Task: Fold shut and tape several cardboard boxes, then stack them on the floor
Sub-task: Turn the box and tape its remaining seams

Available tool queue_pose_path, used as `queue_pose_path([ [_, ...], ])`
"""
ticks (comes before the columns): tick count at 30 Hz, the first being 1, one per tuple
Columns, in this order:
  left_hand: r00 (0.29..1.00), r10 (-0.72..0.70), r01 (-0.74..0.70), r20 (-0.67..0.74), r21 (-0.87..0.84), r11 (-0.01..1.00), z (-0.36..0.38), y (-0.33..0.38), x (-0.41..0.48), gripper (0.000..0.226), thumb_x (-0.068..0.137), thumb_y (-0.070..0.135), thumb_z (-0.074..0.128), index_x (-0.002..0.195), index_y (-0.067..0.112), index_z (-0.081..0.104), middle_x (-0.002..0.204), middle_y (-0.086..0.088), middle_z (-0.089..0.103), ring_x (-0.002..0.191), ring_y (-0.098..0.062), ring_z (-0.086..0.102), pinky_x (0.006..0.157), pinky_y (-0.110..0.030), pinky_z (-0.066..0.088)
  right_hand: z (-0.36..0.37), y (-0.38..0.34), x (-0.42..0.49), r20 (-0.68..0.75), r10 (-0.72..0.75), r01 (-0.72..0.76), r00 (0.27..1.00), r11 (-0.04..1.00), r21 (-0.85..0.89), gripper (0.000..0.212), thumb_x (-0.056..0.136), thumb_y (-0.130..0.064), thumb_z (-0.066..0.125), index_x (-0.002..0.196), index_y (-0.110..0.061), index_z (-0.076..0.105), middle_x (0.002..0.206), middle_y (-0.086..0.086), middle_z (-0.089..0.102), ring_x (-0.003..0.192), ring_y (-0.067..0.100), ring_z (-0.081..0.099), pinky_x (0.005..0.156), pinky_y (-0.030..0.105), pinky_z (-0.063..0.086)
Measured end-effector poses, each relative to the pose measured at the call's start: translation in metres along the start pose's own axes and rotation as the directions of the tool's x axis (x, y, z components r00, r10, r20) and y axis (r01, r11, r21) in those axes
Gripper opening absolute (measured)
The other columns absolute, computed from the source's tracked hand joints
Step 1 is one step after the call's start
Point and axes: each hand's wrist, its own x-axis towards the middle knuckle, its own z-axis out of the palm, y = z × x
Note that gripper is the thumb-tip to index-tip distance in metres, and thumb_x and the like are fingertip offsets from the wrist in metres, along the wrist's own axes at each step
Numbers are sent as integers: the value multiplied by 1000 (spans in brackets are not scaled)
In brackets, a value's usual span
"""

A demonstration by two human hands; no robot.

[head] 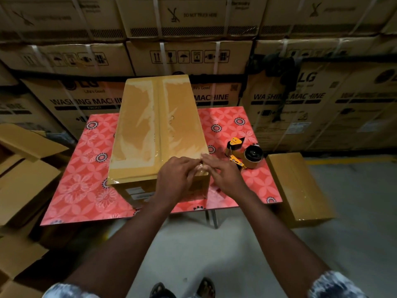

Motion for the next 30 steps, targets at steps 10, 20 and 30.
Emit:
queue_pose_path([
  [10, 988, 136, -134, -68, 44, 990, 26, -12, -5, 40, 88, 30, 73, 127, 23, 68, 105, -1, 67, 88, -24, 56, 73, -38, 47, -1, 20, -1, 46, -207, 212, 977, 938, -275, 42, 100, -29, 58, 137, -9, 63, 145, 2, 57, 130, 14, 58, 105, 33, 51],
  [20, 999, 21, -24, -39, -79, 997, 23, -10, -8, 38, 90, 24, 71, 128, 27, 68, 108, 3, 65, 96, -21, 53, 81, -39, 44, 5, 7, -2, -25, -123, 114, 992, 966, -233, 47, 99, -42, 54, 132, -11, 67, 140, 2, 62, 130, 15, 58, 107, 37, 50],
  [30, 999, 23, -30, -44, -161, 987, 4, -21, -12, 33, 89, 20, 73, 122, 21, 72, 116, 4, 73, 104, -20, 57, 87, -41, 50, 26, -9, 4, -24, -225, 176, 974, 820, -545, 42, 92, -31, 61, 127, -9, 67, 134, 11, 66, 134, 31, 55, 114, 57, 36],
])
